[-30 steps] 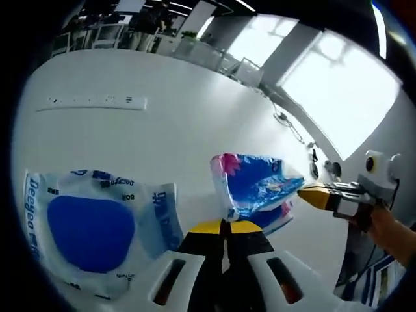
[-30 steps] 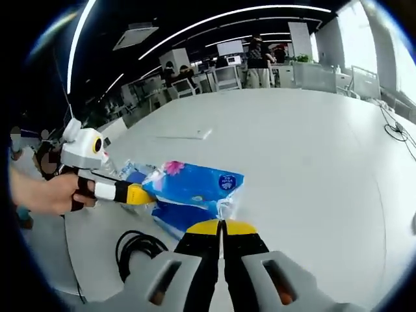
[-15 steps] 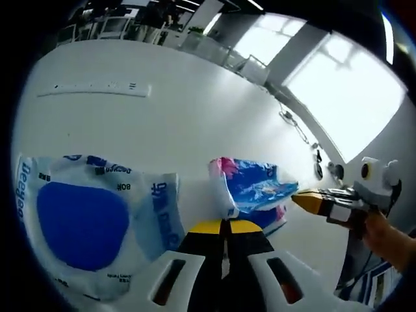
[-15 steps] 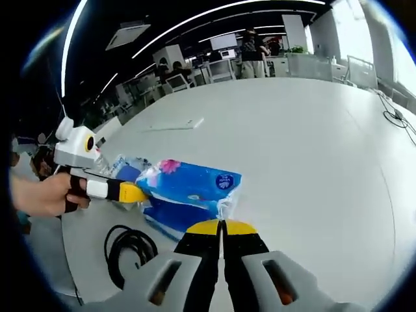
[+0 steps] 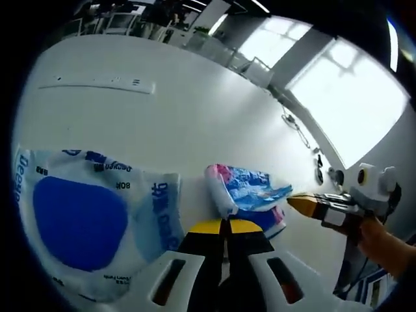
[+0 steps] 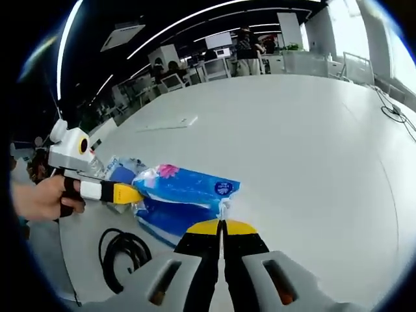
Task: Arrange the tabletop items into an orderly group along one side of the table until the central work area is clear of visible clutter.
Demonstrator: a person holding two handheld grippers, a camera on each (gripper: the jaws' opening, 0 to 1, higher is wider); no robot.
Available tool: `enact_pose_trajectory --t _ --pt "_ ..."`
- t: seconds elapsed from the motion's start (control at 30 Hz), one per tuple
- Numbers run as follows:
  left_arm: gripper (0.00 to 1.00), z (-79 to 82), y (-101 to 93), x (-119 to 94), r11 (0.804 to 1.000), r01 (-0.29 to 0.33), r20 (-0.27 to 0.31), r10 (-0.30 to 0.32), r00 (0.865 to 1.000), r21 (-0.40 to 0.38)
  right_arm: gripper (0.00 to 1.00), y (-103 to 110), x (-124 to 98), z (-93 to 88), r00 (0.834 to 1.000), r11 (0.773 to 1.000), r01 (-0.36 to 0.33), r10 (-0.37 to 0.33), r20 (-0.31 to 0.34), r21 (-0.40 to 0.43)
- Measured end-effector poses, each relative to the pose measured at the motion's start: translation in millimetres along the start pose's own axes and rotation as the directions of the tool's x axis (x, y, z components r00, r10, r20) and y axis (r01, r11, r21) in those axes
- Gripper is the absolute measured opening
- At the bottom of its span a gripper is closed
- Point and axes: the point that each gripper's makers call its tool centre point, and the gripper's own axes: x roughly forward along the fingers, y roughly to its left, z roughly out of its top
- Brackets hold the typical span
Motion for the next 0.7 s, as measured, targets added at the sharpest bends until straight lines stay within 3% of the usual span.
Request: enact_pose_trajectory --t 0.7 --pt "0.0 -0.3 -0.3 1.0 1.0 0.001 0.003 -0.001 1.0 -0.01 0.0 -1.6 3.4 0.9 1.0 1.0 0.007 -0.007 -0.002 -0.003"
